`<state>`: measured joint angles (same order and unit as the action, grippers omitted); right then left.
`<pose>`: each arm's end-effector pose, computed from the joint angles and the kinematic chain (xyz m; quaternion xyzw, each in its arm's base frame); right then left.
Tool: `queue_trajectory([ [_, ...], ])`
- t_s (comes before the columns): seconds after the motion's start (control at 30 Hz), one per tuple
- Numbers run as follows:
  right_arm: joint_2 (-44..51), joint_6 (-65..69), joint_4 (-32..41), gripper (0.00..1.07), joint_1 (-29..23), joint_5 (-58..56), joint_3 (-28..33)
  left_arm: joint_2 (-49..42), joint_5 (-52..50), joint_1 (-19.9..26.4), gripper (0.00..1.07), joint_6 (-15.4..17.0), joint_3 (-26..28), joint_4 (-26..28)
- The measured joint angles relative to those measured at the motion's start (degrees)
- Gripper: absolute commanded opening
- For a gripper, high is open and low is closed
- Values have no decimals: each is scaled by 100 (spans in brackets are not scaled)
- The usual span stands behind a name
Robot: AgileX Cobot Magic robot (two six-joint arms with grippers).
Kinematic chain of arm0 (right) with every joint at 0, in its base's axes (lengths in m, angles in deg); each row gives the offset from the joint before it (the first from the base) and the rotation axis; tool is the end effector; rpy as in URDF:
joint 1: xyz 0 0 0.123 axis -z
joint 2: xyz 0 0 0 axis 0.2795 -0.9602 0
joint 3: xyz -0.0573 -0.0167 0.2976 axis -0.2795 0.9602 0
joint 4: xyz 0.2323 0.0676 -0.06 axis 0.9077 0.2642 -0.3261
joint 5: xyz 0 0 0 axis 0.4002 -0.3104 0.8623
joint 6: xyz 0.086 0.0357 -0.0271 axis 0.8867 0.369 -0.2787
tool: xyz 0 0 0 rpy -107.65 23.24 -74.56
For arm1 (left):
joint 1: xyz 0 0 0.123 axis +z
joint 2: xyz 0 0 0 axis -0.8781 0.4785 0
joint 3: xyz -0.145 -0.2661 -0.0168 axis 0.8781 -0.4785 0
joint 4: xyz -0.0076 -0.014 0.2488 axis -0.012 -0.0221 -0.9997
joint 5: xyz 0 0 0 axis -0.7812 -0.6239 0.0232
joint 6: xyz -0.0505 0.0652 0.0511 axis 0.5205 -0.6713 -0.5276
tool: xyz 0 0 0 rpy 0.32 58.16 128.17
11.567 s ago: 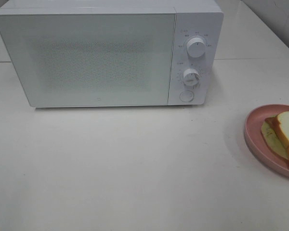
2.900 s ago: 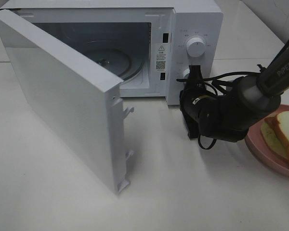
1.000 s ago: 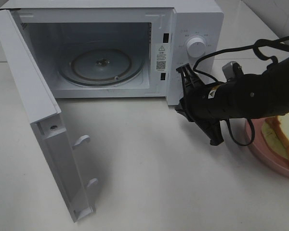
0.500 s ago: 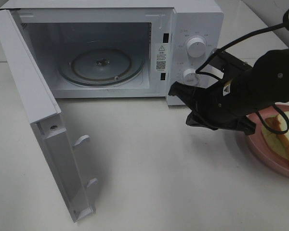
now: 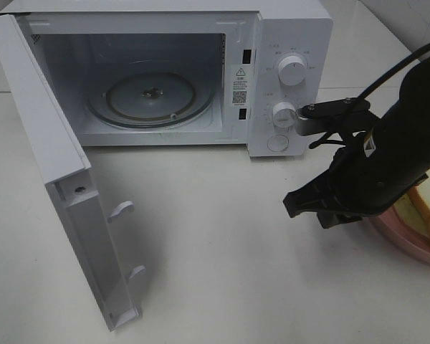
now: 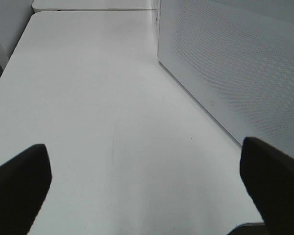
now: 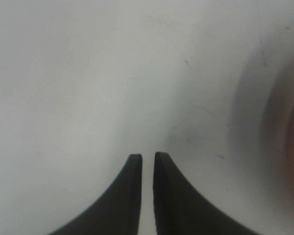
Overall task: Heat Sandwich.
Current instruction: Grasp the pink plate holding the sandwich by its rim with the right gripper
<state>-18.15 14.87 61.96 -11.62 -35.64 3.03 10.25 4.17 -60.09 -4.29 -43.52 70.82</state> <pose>0.2441 0.1254 0.1904 -0.1527 0.9713 0.0432 0.1769 -0.0235 -0.0060 0.2763 0.0137 0.8520 -0.0120 0.5233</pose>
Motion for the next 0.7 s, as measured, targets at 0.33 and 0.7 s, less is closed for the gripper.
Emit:
queue_trajectory([
  [0.33, 413, -40, -458, 31, 17, -728, 0, 0, 0, 0, 100, 0, 0, 0],
  [0.7, 613, -69, -630, 89, 17, -1134, -223, 0, 0, 0, 100, 0, 0, 0],
])
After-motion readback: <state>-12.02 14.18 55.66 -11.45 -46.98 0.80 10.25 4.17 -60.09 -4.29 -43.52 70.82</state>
